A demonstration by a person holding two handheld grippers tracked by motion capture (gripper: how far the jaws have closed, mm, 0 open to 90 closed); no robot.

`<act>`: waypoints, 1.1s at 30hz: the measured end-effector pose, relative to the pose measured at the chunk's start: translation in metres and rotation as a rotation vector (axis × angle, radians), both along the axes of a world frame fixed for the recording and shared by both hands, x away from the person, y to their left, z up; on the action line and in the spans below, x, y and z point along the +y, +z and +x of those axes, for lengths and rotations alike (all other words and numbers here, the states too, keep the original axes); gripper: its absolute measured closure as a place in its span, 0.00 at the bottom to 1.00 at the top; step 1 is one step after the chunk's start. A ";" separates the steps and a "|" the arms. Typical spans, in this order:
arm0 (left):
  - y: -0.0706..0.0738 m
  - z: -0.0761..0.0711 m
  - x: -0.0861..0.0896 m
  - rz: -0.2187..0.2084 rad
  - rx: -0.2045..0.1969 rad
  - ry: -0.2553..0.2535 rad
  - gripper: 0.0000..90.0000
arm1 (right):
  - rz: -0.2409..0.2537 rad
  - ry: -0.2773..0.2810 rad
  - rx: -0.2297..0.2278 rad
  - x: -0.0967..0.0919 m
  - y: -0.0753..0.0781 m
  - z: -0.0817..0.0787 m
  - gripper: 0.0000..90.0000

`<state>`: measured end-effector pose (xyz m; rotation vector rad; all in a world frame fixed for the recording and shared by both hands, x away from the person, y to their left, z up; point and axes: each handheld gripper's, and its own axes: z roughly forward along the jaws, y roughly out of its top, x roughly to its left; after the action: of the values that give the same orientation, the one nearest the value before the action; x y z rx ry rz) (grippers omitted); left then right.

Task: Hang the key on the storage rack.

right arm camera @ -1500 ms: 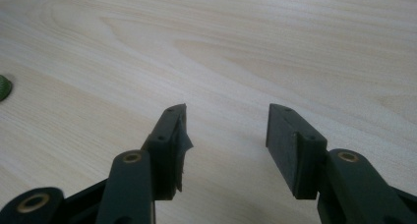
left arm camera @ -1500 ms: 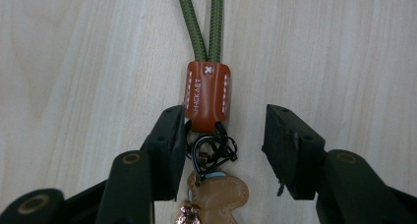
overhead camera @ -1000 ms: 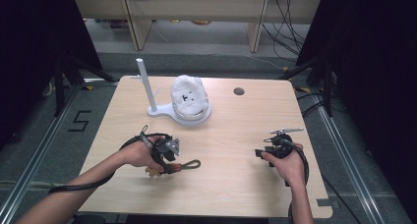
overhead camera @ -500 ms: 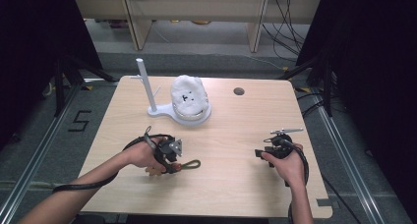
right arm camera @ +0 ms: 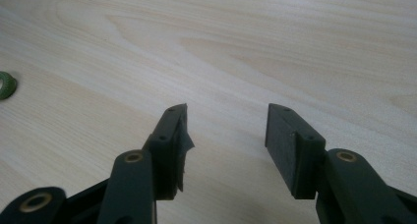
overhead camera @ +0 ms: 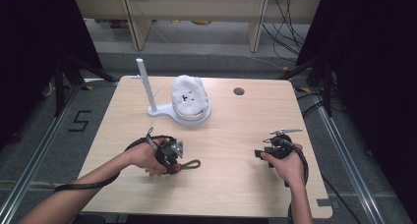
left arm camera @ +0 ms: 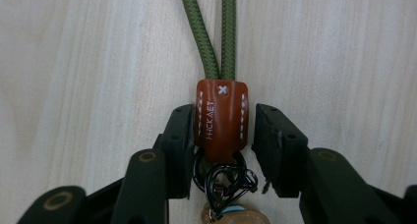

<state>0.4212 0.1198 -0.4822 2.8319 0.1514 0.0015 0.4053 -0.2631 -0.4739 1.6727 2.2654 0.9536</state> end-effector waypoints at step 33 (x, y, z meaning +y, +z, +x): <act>-0.002 -0.028 0.021 -0.261 -0.068 0.268 0.76 | 0.004 0.012 0.001 -0.002 -0.005 0.000 0.58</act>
<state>0.3935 0.1407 -0.4843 2.5273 0.4777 0.1271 0.4055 -0.2648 -0.4786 1.6633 2.2777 0.9604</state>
